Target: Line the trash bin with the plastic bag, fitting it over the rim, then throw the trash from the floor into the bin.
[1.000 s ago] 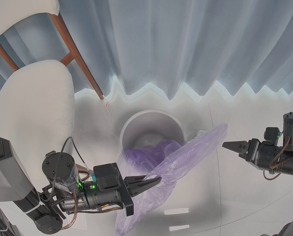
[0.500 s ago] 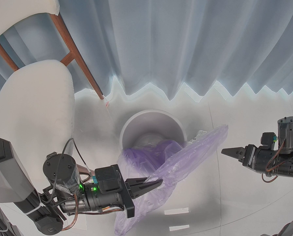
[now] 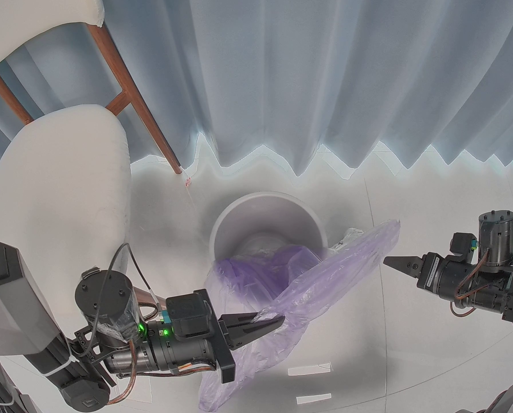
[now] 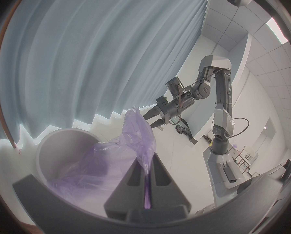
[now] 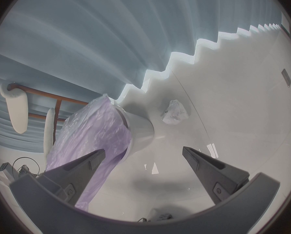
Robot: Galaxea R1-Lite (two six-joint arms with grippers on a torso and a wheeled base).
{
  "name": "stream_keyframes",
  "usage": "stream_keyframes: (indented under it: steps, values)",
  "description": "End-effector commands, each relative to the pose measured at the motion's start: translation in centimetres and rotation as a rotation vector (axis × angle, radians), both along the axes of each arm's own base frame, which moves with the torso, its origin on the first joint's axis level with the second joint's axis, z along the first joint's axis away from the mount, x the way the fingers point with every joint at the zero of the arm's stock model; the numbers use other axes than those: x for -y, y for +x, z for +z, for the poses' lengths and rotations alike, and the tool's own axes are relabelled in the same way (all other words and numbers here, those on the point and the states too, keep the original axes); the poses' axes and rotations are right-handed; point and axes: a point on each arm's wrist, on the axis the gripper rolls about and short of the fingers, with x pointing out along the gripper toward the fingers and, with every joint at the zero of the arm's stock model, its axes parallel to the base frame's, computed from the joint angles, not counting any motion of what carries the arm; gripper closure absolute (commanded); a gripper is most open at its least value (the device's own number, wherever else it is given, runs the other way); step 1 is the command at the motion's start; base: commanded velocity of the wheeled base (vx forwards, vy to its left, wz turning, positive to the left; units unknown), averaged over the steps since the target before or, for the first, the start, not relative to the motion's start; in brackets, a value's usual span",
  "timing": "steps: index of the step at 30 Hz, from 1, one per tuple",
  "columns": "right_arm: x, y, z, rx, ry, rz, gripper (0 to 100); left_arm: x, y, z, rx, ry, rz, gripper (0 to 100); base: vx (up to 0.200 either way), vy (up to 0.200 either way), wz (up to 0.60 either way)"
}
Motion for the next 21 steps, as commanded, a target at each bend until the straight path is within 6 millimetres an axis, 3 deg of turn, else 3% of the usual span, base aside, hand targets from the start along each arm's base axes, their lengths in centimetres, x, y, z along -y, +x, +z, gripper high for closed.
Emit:
stream_keyframes:
  steps: [1,17,21]
  values:
    - [0.1,0.7,-1.9,-0.033,-0.020,-0.009,0,0.0,0.0,-0.1,0.018,0.011,-0.004,100,0.000,0.000,0.00]
    - [-0.5,1.3,-4.6,-0.059,-0.036,0.008,0,0.1,0.1,-0.1,0.023,0.011,-0.001,100,0.000,0.000,0.00]
    - [-0.6,1.3,-4.2,-0.018,-0.026,0.001,0,0.1,0.1,0.0,0.027,0.008,-0.001,100,0.000,0.000,0.00]
